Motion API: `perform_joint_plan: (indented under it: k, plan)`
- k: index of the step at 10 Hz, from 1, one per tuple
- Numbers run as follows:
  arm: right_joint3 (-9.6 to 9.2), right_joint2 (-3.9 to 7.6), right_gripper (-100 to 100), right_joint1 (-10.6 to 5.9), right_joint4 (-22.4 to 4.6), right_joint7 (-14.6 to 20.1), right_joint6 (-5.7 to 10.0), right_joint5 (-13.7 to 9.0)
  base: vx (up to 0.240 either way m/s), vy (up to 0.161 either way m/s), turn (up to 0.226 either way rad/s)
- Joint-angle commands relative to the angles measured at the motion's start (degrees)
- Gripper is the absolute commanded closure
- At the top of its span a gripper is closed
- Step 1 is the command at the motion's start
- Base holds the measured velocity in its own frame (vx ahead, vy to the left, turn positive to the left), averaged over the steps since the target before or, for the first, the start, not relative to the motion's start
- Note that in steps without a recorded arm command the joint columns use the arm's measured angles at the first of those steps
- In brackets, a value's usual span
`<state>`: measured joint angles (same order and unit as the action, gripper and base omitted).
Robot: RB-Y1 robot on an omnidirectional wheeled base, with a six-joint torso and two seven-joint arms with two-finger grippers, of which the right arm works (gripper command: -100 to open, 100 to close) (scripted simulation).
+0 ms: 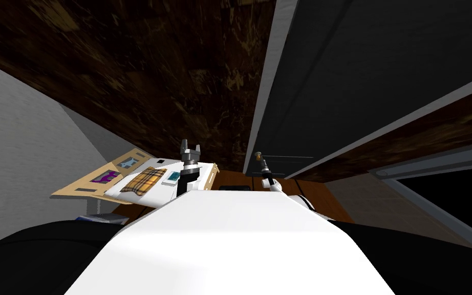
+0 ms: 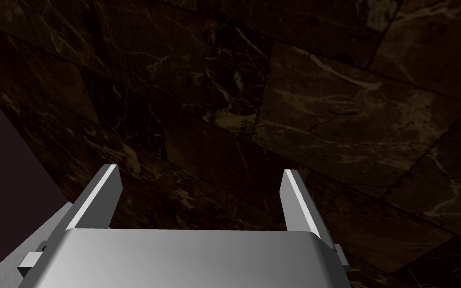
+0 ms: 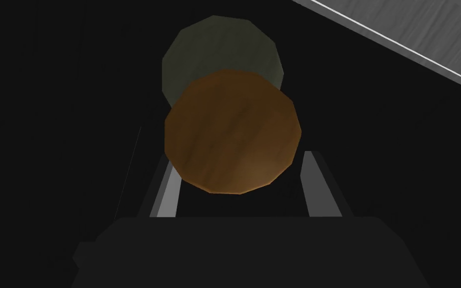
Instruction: Pull the door open
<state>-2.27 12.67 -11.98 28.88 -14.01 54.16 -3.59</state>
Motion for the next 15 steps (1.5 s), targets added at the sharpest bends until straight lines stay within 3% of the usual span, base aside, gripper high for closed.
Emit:
perform_joint_plan:
  k: [1,3,5,7,10,14,15]
  plan:
    - [-1.23,-1.51,100,-0.50,0.5,2.2,0.14,-0.1,-0.044,-0.025,0.049]
    - [-1.23,-1.51,100,-0.50,0.5,2.2,0.14,-0.1,-0.009,-0.005,-0.016]
    - [-1.64,-1.05,100,-0.07,1.0,5.9,-0.05,-2.3,-0.049,-0.011,0.104]
    - [-1.64,-1.05,100,-0.07,1.0,6.9,-0.05,-2.3,-0.034,-0.010,0.016]
    - [-2.07,-0.60,100,0.39,1.6,11.2,-0.29,-4.5,-0.041,-0.001,0.059]
    - [-2.07,-0.60,100,0.39,1.6,11.7,-0.29,-4.5,-0.014,-0.003,0.009]
    - [-2.28,-0.38,100,0.62,1.8,14.1,-0.40,-5.6,-0.028,-0.003,0.059]
